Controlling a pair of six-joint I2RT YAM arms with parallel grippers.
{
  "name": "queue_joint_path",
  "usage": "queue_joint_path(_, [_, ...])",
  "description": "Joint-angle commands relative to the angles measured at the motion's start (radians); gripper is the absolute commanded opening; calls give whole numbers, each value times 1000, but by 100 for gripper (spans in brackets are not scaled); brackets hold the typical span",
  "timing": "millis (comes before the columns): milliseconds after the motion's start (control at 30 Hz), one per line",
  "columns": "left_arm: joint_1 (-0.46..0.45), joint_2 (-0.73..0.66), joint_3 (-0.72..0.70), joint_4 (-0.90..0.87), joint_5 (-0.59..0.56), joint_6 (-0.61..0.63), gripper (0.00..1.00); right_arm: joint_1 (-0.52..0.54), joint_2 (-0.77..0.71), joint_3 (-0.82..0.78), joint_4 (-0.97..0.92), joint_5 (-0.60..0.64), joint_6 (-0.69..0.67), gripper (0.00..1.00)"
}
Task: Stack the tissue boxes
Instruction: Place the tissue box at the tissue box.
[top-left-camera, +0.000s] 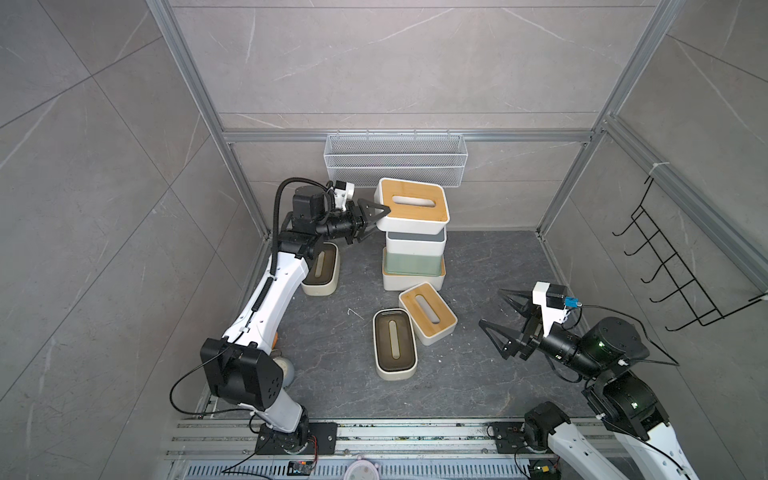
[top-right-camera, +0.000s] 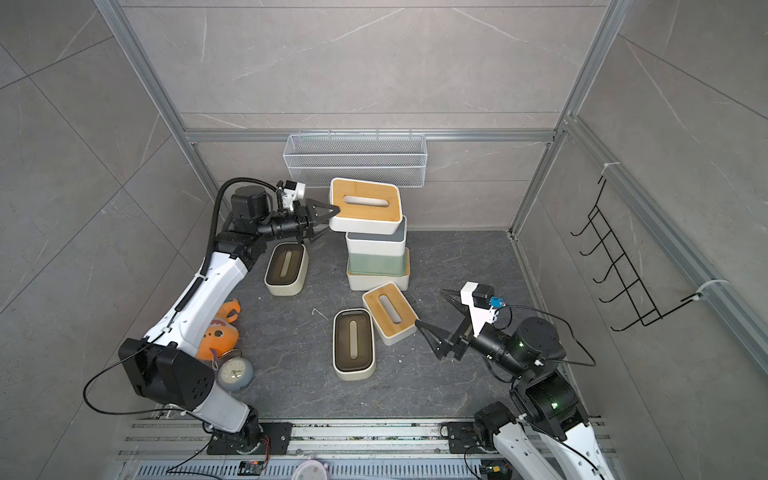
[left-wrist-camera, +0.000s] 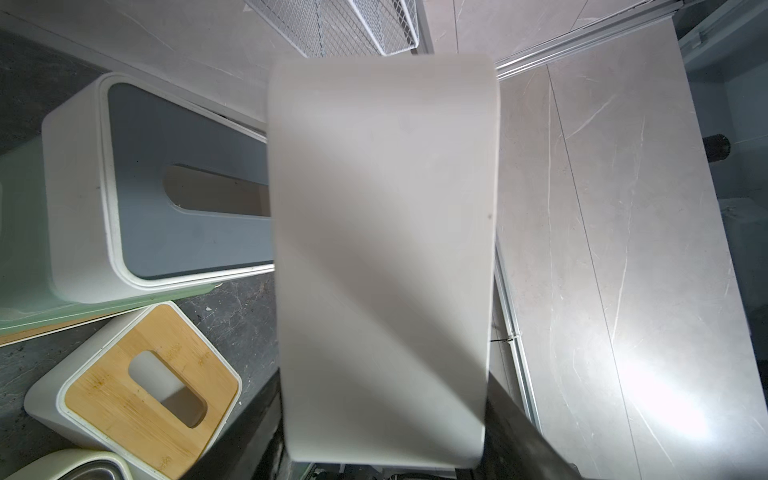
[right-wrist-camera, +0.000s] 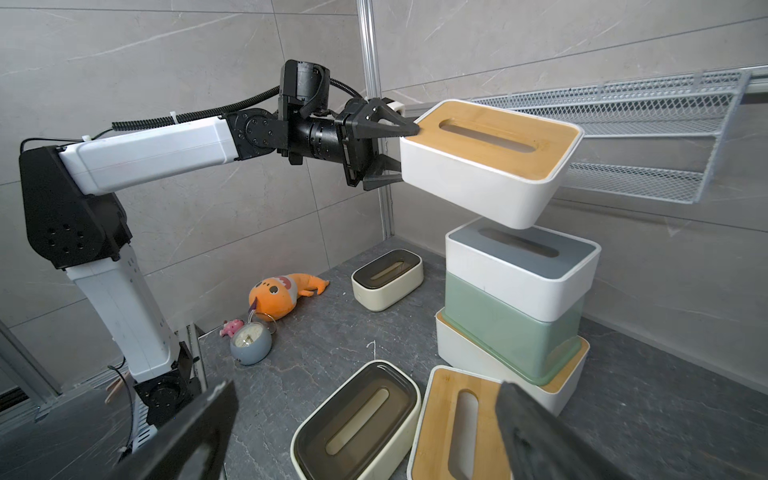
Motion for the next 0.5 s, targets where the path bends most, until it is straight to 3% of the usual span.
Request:
queue_joint_path(0, [8, 26, 67, 167, 115, -54, 27, 3, -12, -35, 50, 15, 2, 100])
queue_joint_path(167, [16, 69, 89, 142, 136, -31, 27, 4, -39, -38, 65, 91, 111, 100])
queue_joint_path(467, [42, 136, 117, 163, 184, -73, 26, 4, -102, -41, 30, 163, 146, 100])
